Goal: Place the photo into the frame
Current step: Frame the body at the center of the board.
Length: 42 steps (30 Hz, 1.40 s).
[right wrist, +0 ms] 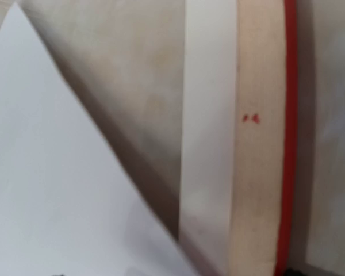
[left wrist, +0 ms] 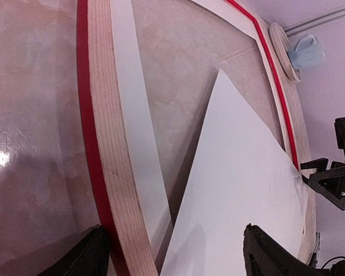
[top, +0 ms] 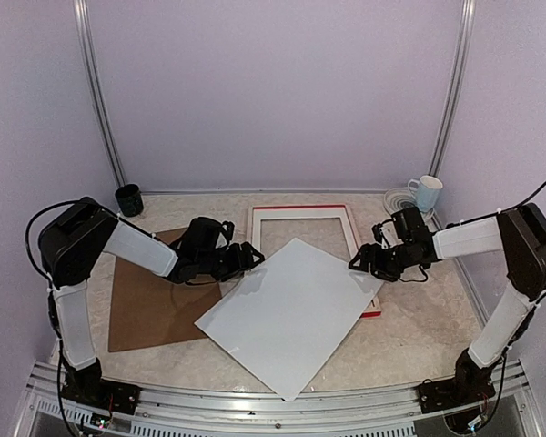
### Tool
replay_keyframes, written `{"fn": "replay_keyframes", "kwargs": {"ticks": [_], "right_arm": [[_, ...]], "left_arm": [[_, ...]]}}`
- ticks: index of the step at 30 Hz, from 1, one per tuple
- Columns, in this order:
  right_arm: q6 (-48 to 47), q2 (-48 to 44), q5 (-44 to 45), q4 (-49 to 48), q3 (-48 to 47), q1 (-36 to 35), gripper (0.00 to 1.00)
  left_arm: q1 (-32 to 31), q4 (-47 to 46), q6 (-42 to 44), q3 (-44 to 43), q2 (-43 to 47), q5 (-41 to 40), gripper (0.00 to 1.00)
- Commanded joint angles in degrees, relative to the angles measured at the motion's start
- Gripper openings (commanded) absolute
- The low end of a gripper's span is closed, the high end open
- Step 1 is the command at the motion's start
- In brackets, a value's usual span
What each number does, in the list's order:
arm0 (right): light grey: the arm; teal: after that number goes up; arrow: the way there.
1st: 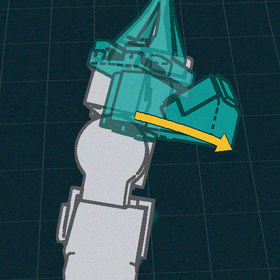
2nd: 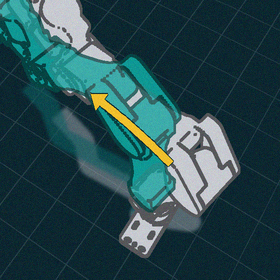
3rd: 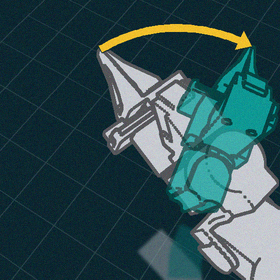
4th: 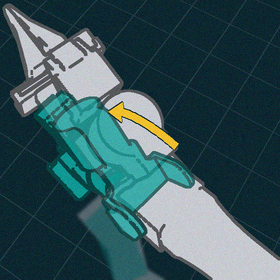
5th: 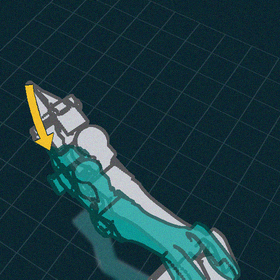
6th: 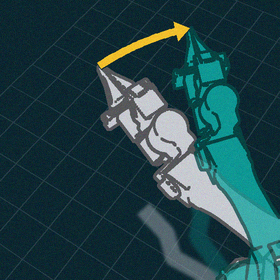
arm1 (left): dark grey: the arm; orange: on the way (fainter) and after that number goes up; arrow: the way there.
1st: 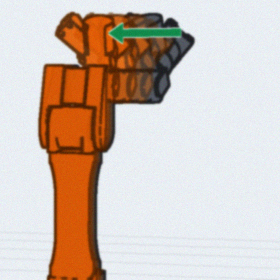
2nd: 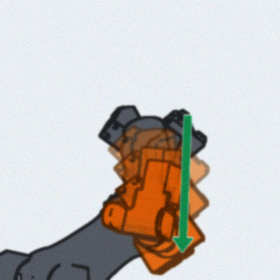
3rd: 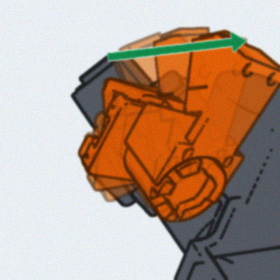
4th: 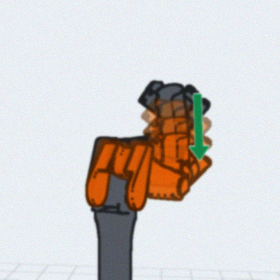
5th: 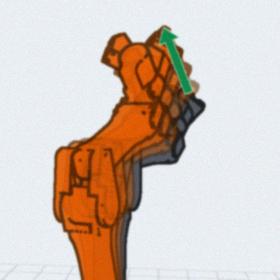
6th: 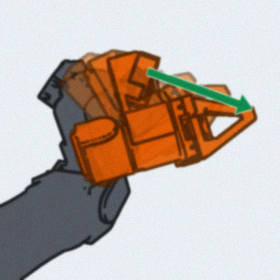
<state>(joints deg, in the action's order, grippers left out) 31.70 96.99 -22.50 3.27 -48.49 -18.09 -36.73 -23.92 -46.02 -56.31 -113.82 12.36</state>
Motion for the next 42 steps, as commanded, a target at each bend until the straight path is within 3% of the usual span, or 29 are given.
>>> {"fn": "replay_keyframes", "kwargs": {"ticks": [1, 7, 17, 22, 34, 42], "right_arm": [[1.4, -6.1, -0.4, -2.5, 2.1, -3.5, 0.81], [1.2, -9.5, 9.8, 2.3, 2.3, -2.9, 0.85], [3.8, -18.8, 11.2, 6.2, 5.7, 1.1, 0.88], [10.7, -25.9, 5.3, 3.9, 13.3, 0.9, 0.86], [26.4, -44.4, 6.5, 7.4, 23.9, -9.5, 0.83], [32.1, -43.3, 7.4, 8.2, 26.8, -17.4, 0.82]], "left_arm": [[-3.3, -3.1, -0.2, 2.0, 4.7, 3.6, 0.79], [-2.5, -2.2, 1.0, 4.3, 7.6, 0.3, 0.79], [-0.4, 0.6, 3.8, 8.5, 13.9, -2.6, 0.82], [-0.5, 3.6, 5.0, 11.8, 17.8, -3.2, 0.84], [-1.5, -0.5, 5.3, 18.9, 20.5, 0.5, 0.85], [-1.7, -3.2, 6.6, 19.4, 19.9, 1.7, 0.85]]}}
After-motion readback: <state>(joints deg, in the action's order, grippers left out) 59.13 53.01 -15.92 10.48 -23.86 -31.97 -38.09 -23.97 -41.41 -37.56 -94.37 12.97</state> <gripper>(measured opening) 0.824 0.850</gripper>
